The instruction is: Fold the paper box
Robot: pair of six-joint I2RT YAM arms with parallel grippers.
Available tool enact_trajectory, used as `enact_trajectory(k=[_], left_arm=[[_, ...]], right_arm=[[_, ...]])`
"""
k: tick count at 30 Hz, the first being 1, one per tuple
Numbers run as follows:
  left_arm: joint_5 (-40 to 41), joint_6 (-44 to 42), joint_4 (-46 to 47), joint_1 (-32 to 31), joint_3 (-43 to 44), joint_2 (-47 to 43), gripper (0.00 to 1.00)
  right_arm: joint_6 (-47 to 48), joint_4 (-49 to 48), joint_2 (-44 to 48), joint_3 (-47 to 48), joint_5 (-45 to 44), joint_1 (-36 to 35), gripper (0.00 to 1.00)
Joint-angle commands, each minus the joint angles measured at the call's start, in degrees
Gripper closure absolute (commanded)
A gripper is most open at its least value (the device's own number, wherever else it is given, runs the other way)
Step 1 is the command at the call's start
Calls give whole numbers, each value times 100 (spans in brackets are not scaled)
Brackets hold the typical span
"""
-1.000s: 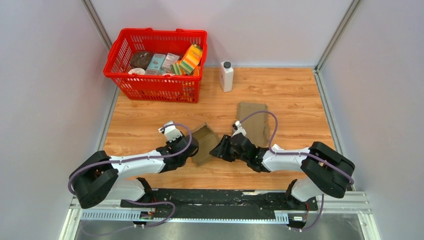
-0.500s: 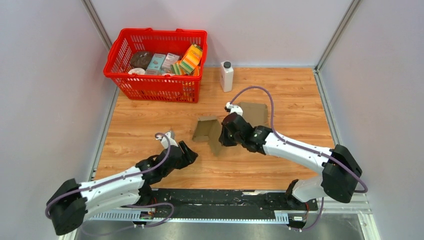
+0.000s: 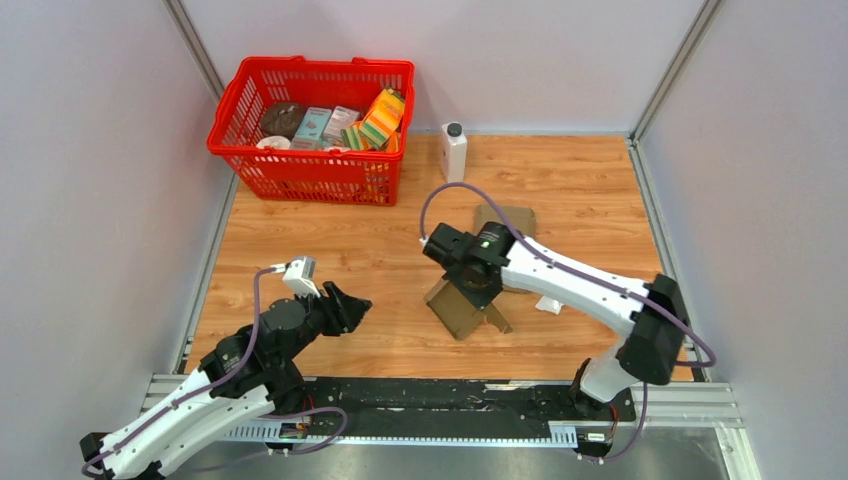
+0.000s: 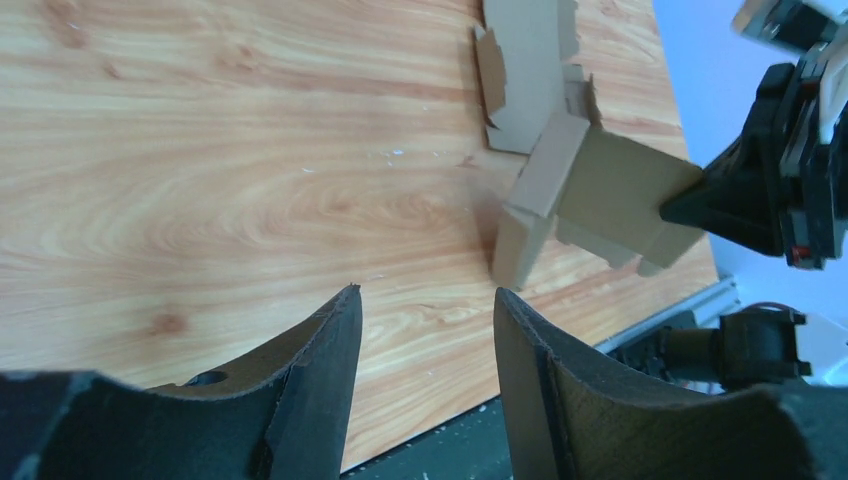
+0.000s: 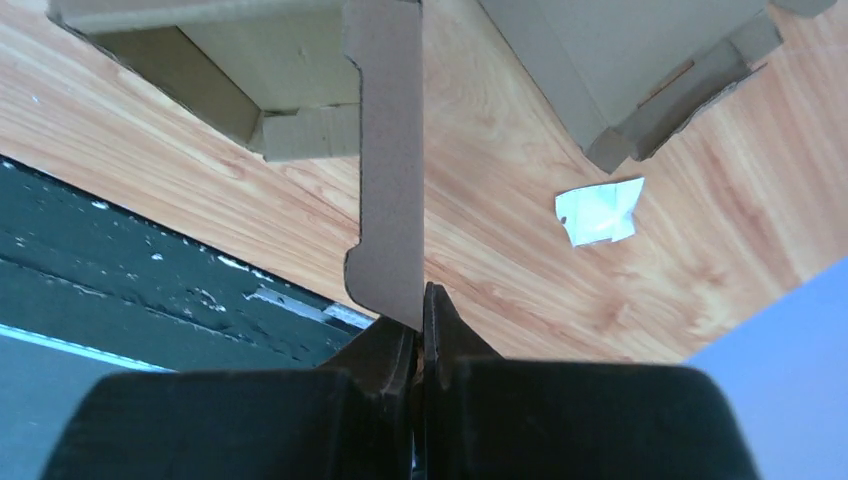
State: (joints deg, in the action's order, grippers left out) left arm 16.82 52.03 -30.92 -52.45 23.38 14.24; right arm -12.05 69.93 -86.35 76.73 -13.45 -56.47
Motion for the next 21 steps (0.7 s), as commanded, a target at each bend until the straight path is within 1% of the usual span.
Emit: enact_trajectory(k=[1, 3, 5, 6, 7, 8, 9, 10, 12, 14, 15, 16, 17, 18, 19, 20, 21], left_arm=[[367, -720, -635, 68, 413, 298, 41], [305, -765, -573, 85, 510, 649, 41], [357, -686, -574, 103, 502, 851, 43], [375, -659, -512, 112, 449, 878, 43], [305, -659, -416, 129, 379, 870, 43], [252, -607, -215, 138, 230, 844, 43], [200, -589, -126, 164, 151, 835, 43], [129, -554, -38, 182, 80, 817, 43], [15, -518, 208, 270, -122, 843, 42], [-231, -579, 445, 401, -228, 992, 42], [-301, -606, 498, 437, -228, 1071, 42], [-398, -641, 542, 480, -220, 1150, 42], [-451, -763, 673, 524, -202, 1325, 42], [-495, -852, 762, 586, -184, 1414, 41], [-643, -948, 867, 639, -167, 1537, 41], [-758, -1158, 1103, 691, -114, 1842, 40], [-837, -1230, 1149, 857, -44, 2037, 40]], right_arm=[[379, 1056, -943, 1035, -586, -461, 95], [414, 1145, -1531, 1561, -781, -619, 94], [476, 1024, -1805, 1871, -896, -655, 91], [554, 953, -2016, 2037, -896, -646, 85], [590, 822, -2105, 2291, -879, -646, 76], [642, 699, -2167, 2381, -852, -646, 70], [747, 567, -2185, 2443, -808, -646, 59], [783, 287, -2167, 2469, -773, -646, 52], [801, 57, -2019, 2426, -808, -646, 43], [687, -242, -1825, 2199, -1053, -646, 39], [617, -339, -1563, 2058, -1132, -629, 36], [434, -514, -1395, 1917, -1246, -629, 34], [336, -611, -1211, 1516, -1230, -611, 34], [196, -725, -757, 1268, -1247, -594, 32], [-232, -1005, -509, 996, -1326, -585, 30], [-462, -1138, -245, 375, -1292, -550, 28], [-760, -1270, 280, 108, -1222, -480, 27]])
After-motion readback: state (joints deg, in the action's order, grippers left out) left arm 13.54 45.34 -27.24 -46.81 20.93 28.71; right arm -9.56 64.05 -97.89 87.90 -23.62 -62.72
